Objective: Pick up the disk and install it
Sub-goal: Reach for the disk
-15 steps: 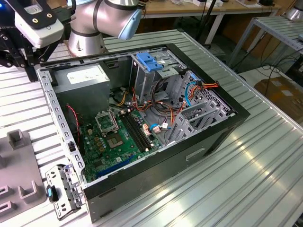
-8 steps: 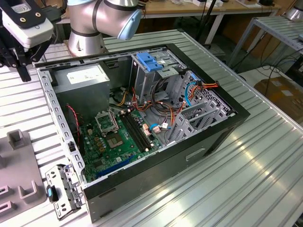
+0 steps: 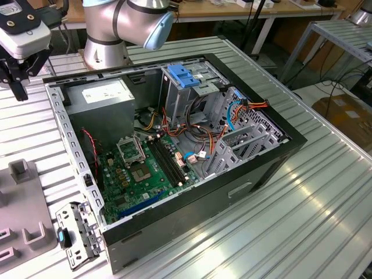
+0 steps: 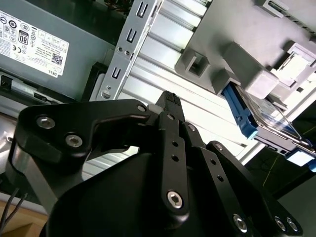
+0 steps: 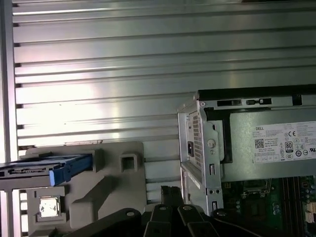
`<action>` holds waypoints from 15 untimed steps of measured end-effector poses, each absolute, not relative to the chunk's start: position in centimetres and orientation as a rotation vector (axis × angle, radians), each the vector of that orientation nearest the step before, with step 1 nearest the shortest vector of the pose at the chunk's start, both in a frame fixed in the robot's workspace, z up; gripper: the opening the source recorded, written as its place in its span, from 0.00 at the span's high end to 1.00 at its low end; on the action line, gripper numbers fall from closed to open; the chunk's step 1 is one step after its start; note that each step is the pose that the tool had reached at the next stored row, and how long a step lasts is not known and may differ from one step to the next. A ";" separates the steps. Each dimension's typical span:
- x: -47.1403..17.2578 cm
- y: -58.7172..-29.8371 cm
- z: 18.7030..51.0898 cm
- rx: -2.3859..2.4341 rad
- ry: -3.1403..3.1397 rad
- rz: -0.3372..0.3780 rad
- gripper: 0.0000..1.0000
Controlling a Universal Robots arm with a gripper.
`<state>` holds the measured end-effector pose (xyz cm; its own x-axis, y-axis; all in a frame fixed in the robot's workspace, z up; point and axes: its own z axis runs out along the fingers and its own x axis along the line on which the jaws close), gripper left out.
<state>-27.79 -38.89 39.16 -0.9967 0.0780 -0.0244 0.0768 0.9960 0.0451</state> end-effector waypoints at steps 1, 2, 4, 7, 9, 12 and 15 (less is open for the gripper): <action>-27.9 -38.9 39.2 0.121 3.112 0.069 0.89; -28.1 -38.8 39.2 0.121 3.112 0.069 0.89; -28.6 -38.7 39.1 0.121 3.112 0.069 0.89; -29.2 -38.5 39.1 0.122 3.112 0.069 0.89; -29.6 -38.4 39.1 0.122 3.112 0.070 0.89; -30.2 -38.1 39.1 0.123 3.112 0.070 0.89; -30.8 -37.8 39.1 0.124 3.112 0.070 0.89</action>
